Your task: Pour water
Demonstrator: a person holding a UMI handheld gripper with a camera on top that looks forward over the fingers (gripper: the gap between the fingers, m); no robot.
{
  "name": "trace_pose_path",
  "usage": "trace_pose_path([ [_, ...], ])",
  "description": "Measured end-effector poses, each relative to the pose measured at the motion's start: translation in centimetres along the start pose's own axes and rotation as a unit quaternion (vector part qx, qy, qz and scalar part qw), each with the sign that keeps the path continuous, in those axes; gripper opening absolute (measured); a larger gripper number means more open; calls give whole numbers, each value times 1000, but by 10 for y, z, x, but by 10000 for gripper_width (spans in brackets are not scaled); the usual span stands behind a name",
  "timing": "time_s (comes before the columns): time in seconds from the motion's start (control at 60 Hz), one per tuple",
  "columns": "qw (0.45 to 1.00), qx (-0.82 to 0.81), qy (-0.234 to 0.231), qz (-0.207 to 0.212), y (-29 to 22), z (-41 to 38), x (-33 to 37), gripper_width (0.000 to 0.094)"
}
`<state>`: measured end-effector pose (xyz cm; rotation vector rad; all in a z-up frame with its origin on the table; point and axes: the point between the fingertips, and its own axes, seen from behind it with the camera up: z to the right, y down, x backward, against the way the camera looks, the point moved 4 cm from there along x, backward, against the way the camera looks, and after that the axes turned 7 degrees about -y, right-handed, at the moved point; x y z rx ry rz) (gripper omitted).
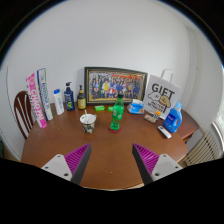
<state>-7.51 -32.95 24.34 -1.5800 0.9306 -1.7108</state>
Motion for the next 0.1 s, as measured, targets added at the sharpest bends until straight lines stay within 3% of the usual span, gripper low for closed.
trace_pose_path([
  [0.1, 1000, 0, -10, 1, 1, -1, 0, 853],
])
